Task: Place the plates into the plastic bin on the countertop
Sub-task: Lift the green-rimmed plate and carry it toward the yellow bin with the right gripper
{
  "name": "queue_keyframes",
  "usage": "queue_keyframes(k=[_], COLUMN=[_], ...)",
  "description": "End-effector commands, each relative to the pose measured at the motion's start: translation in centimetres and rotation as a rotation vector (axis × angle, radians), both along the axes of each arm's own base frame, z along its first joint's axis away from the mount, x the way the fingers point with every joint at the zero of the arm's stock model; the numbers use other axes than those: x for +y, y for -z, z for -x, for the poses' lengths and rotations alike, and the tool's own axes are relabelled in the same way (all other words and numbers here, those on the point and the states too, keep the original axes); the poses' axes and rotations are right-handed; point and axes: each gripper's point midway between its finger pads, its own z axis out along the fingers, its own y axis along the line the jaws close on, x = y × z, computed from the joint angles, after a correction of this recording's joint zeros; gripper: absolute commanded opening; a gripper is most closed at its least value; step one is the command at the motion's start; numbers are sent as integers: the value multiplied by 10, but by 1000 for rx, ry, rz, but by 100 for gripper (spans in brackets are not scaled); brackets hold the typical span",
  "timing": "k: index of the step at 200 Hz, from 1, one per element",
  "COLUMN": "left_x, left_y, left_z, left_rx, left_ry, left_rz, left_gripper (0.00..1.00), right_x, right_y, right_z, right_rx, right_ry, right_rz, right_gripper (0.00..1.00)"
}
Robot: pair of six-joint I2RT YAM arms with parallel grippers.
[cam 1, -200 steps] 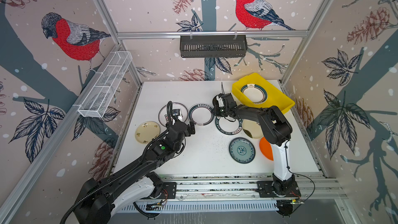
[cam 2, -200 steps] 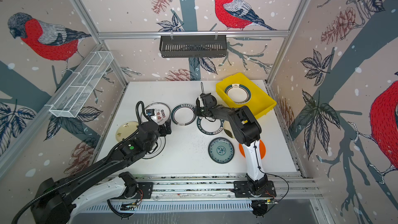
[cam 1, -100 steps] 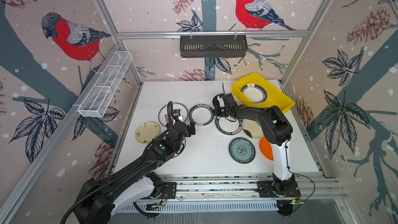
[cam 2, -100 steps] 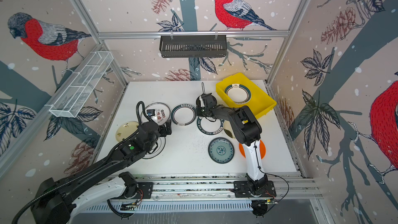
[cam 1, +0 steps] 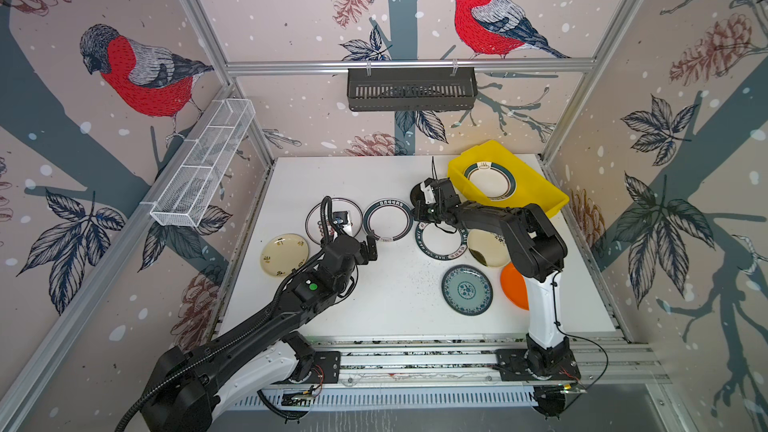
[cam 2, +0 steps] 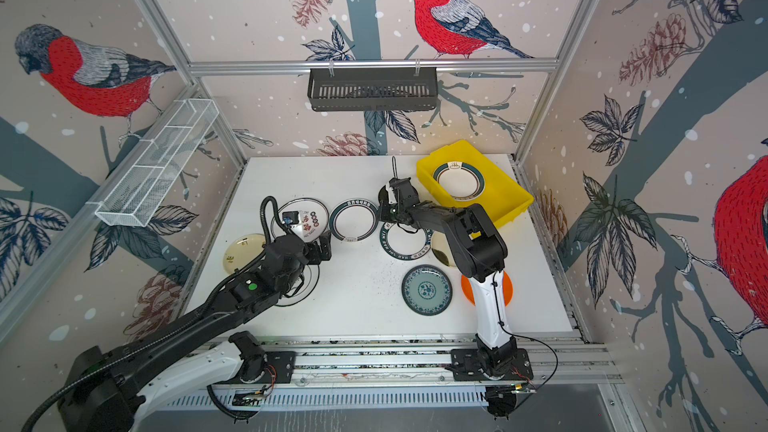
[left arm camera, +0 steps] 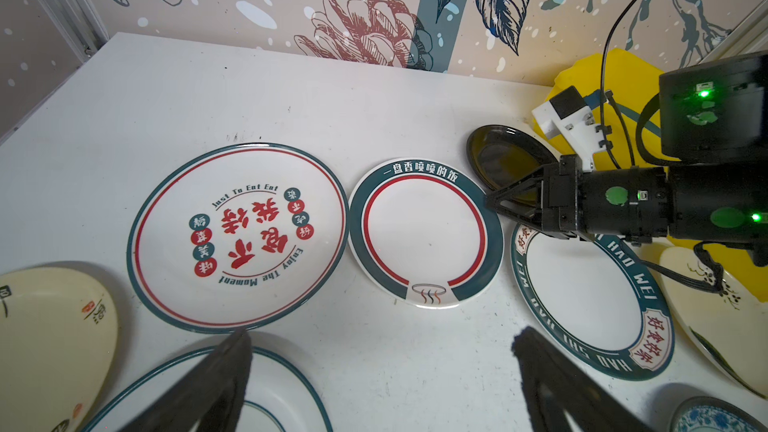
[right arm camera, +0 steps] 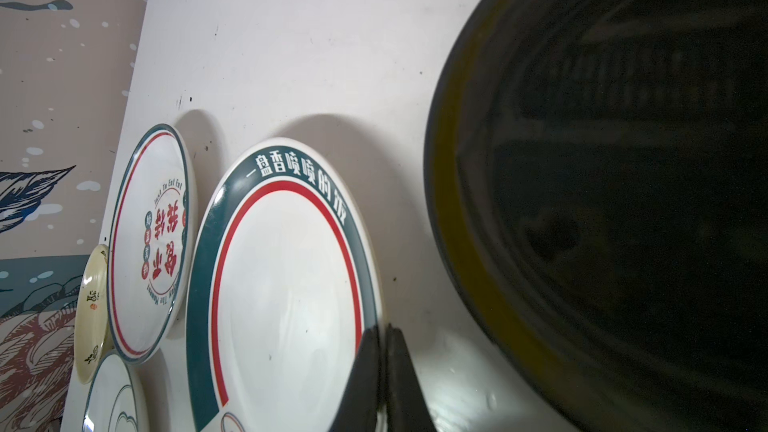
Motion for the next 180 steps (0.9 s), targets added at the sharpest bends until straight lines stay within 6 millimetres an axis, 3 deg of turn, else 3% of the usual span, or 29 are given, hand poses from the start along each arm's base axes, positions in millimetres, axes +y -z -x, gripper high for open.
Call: queue_keyframes(k=[1,85,180], left_x=[0,0,0], left_y=[-6,-5,-2], left_z=[-2,-1,0], left_rx=[-21,-21,-21], left_ry=[-10,-3,-2], left_rz=[23,25,31], left_gripper=[98,98,98], right_x=[-2,-1,-5], right_y=[-4,-12,-52], right_z=[-1,1,3], right_rx=[-5,-23,-103], right_ry=[-2,-27,-32], right_rz=[11,18,-31], right_gripper=[4,0,0])
